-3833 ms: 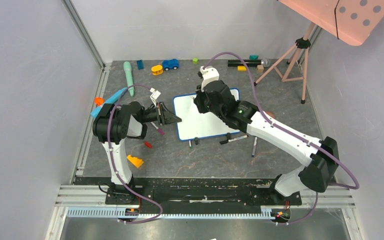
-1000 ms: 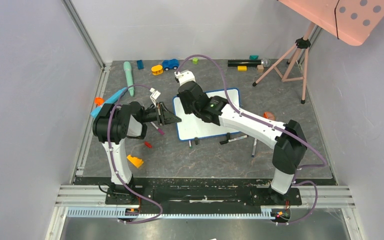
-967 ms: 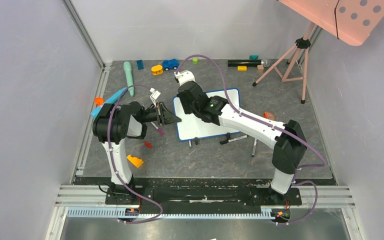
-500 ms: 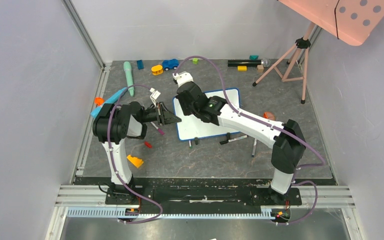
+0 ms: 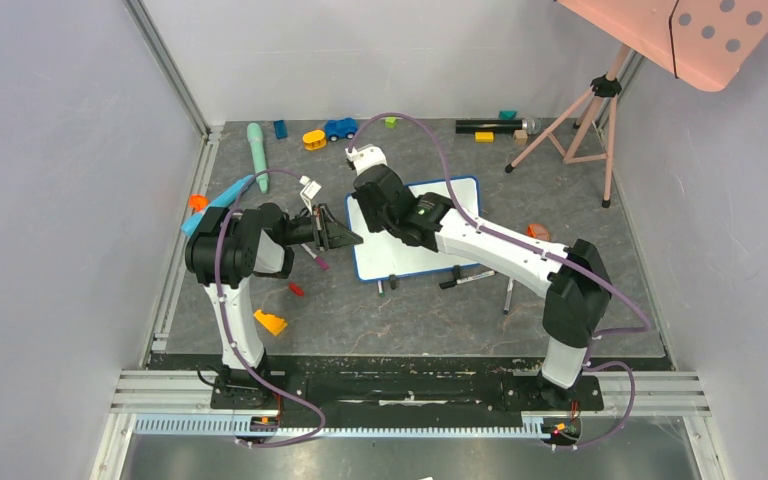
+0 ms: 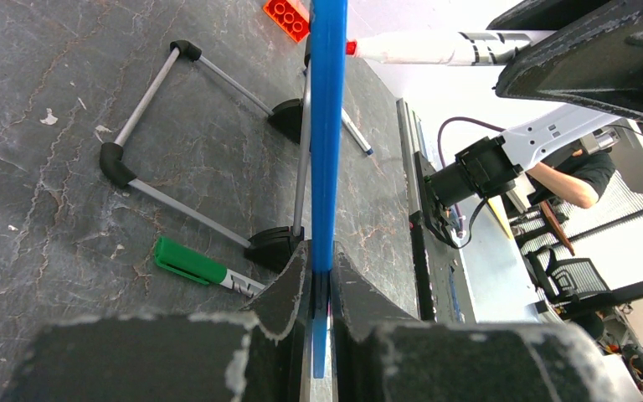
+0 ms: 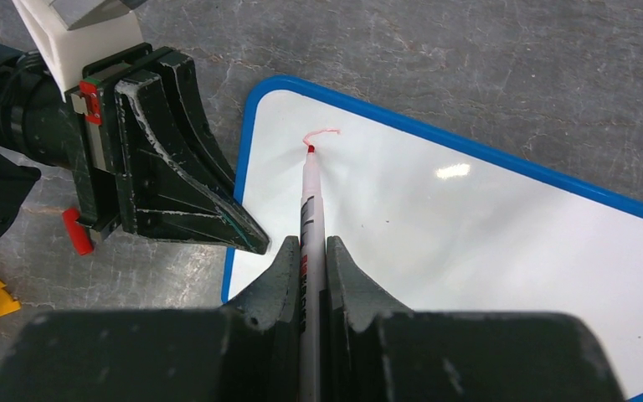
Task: Write a sentence on the whiteboard
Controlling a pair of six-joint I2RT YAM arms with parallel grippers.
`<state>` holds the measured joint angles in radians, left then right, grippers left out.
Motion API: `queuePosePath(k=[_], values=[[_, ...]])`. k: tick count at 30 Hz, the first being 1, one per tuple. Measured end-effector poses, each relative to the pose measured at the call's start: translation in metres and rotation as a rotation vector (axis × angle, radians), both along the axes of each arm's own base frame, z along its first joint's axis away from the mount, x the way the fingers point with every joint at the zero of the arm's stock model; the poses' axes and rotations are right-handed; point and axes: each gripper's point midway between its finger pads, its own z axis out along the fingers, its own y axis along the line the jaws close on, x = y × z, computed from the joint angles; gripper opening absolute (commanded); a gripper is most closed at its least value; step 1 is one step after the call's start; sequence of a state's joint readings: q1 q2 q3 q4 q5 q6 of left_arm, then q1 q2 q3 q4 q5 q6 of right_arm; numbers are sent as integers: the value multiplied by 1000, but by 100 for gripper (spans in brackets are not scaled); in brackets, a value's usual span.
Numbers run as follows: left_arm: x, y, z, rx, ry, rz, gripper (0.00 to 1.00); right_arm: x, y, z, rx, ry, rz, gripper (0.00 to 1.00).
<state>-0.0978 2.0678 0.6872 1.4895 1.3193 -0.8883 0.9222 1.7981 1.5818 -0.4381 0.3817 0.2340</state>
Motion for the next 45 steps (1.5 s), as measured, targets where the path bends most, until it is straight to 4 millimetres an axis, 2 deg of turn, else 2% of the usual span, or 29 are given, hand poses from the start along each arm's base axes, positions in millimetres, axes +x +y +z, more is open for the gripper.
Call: queuePosePath(k=[20,45], values=[[0,0,0,0,0,0,2,-7,-17,-7,-51,10,-26,0],[-1,0,0,1,-1,-4,2,-17,0,-15,-19,57,73,0]])
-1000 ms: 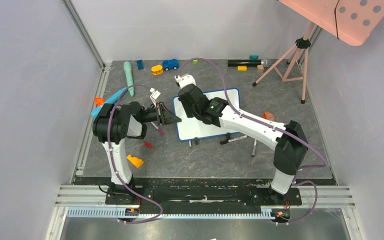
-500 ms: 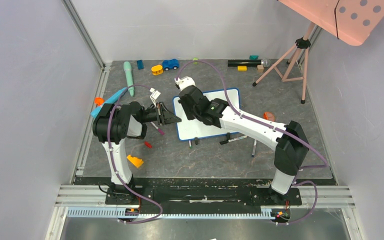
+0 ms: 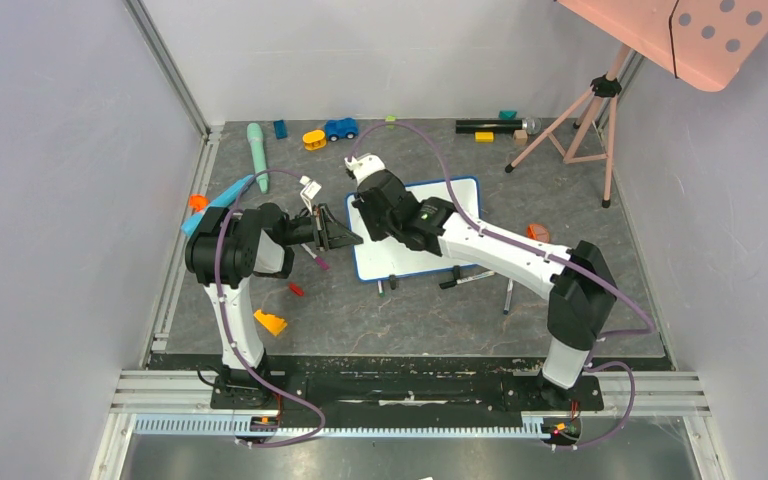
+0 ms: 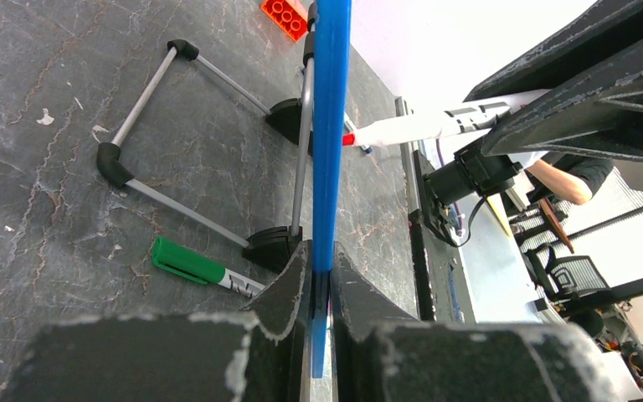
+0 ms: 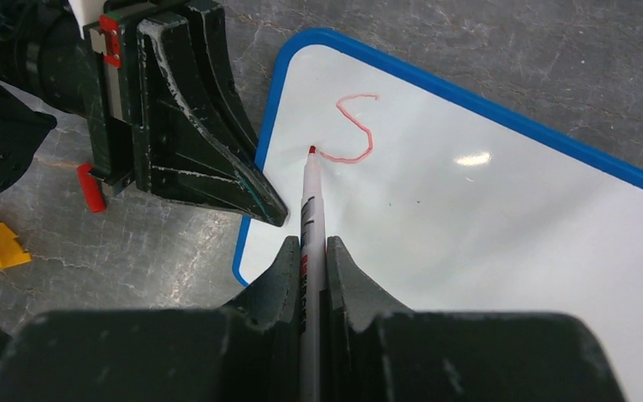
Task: Write a sentence on the whiteboard
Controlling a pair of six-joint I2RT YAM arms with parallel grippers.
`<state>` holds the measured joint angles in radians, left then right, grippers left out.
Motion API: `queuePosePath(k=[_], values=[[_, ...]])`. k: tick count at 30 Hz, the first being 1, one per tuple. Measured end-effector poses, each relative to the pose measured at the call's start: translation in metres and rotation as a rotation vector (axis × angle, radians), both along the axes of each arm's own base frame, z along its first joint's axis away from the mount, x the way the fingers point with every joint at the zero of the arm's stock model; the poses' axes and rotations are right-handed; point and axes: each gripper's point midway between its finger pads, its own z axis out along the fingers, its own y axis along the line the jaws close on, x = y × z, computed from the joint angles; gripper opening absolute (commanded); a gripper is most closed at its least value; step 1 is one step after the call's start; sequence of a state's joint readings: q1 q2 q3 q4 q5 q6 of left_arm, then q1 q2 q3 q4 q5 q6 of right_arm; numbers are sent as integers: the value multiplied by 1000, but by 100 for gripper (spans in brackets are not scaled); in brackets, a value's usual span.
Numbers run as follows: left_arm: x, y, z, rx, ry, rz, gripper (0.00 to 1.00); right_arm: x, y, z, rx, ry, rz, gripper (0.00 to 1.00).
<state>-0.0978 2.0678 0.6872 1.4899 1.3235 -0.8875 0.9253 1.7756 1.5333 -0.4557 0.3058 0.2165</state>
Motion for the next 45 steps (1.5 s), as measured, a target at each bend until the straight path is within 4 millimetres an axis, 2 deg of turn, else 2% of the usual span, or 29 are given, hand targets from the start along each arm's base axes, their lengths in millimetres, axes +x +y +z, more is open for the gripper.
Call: queuePosePath(k=[2,6,12,16,24,36,45], values=[[0,0,0,0,0,-1,2,-1,4,1,23,-8,18,0],[0,0,0,0,0,-3,2,-11,-2,3,49,-8,42,0],[0,0,0,1,-3,-3,2,-8,-7,33,118,-65,30,0],[0,0,0,1,-8,-4,2,-1,-14,42,130,-90,-4,0],[-1,0,0,2,-11,-5,2,6,-27,34,97,-80,-52,0],[0,0,0,2,-14,-5,2,8,-26,12,55,-43,-55,0],[-1,0,0,3,-14,-5,2,9,-25,12,51,-40,-56,0]])
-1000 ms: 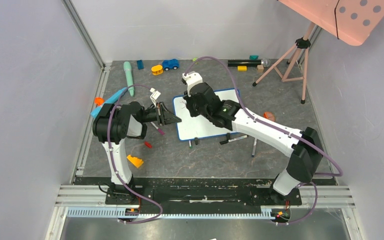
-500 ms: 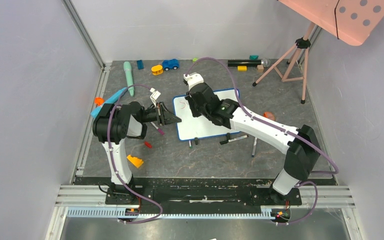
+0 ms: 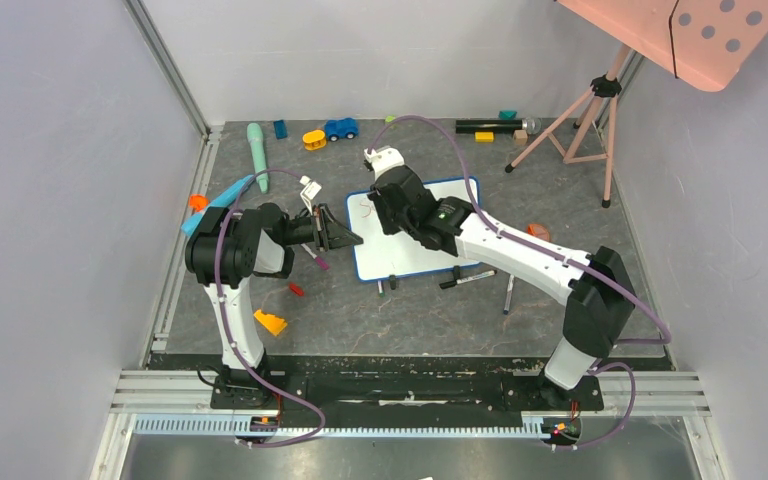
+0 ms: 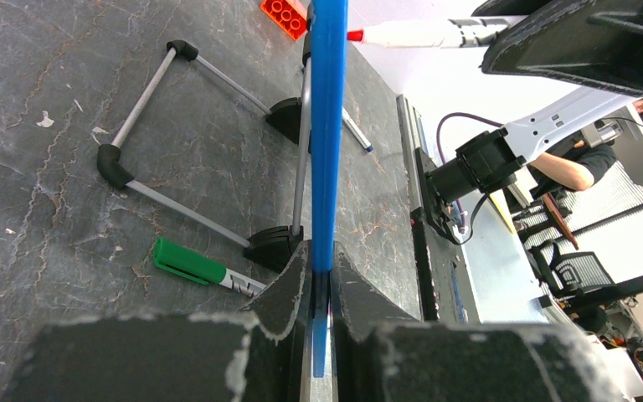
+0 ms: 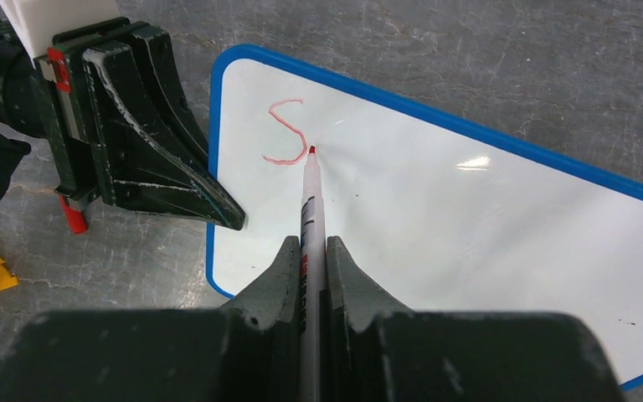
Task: Write a sentence on the whiteboard
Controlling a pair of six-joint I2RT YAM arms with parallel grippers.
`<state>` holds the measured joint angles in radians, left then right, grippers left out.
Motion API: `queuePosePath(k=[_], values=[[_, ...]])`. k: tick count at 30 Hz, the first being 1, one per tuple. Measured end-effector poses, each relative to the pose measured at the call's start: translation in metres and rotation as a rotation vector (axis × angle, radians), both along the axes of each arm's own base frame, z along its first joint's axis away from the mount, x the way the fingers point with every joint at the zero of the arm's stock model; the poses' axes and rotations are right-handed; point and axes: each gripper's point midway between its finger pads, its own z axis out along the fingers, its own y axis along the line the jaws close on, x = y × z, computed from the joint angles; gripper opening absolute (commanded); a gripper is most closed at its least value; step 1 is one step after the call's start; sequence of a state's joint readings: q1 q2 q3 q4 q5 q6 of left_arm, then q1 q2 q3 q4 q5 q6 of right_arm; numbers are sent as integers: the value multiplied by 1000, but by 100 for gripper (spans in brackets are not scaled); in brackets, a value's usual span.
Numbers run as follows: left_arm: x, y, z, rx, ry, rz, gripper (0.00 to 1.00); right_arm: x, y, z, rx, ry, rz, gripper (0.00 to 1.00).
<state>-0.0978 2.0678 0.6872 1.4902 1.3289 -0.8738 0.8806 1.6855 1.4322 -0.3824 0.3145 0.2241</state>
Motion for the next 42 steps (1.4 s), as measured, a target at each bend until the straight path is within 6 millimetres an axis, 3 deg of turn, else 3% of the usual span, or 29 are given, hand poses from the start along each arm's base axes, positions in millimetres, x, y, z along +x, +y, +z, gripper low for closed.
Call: queuePosePath(k=[6,20,42], values=[[0,0,0,0,0,0,2,3,2,6,11,-9,-2,0],[0,0,0,0,0,2,2,6,0,-1,7,5,-21,0],[1,0,0,0,1,3,2,9,-13,4,7,1,-74,0]])
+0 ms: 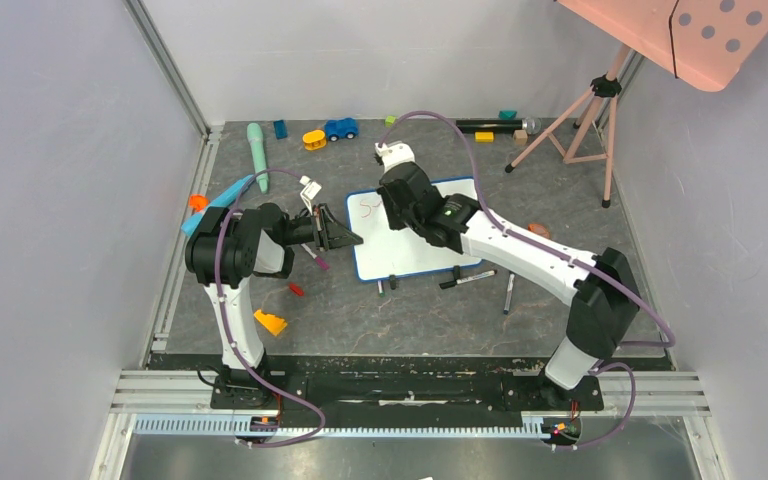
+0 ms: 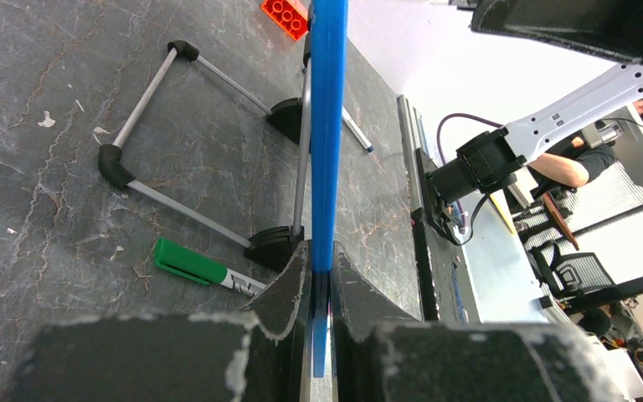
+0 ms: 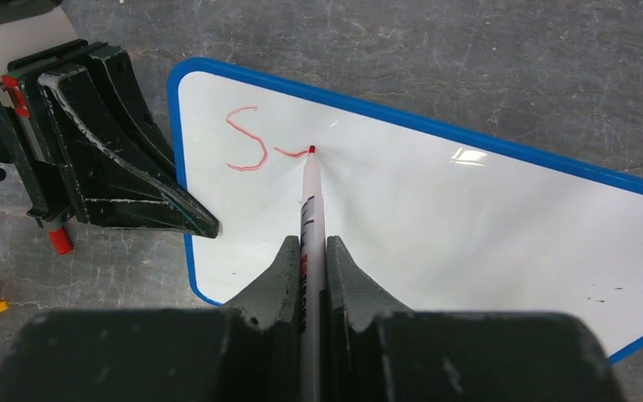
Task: Write a sentence on the whiteboard
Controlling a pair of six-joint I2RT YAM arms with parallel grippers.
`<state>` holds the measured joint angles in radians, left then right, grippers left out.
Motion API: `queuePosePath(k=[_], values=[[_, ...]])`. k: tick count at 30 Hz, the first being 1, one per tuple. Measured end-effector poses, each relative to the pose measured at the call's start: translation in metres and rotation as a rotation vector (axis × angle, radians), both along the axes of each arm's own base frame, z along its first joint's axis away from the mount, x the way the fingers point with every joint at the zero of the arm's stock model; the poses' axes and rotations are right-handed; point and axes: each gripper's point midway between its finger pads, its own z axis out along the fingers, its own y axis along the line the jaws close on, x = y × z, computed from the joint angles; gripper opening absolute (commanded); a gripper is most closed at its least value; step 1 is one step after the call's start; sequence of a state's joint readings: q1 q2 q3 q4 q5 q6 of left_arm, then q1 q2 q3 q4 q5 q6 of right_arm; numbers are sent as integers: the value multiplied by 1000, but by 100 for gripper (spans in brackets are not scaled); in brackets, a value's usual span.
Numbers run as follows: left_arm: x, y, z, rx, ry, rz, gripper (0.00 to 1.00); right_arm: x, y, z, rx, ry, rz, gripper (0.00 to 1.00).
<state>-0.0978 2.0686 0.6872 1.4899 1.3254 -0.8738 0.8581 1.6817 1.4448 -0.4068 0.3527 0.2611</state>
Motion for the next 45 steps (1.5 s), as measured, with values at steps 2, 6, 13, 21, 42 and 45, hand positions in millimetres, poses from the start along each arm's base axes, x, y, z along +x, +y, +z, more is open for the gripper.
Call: queuePosePath(k=[2,6,13,21,42,45], values=[[0,0,0,0,-1,-2,2,0,-4,3,12,-11,-5,0],[0,0,0,0,-1,-2,2,0,-9,12,42,-35,-8,0],[0,0,0,0,-1,-3,2,1,-4,18,65,-50,5,0],[0,0,0,0,-1,-3,2,2,0,14,59,-44,21,0],[0,0,0,0,-1,-3,2,9,9,8,43,-38,36,0],[0,0,0,0,-1,-3,2,9,9,8,43,-37,36,0]])
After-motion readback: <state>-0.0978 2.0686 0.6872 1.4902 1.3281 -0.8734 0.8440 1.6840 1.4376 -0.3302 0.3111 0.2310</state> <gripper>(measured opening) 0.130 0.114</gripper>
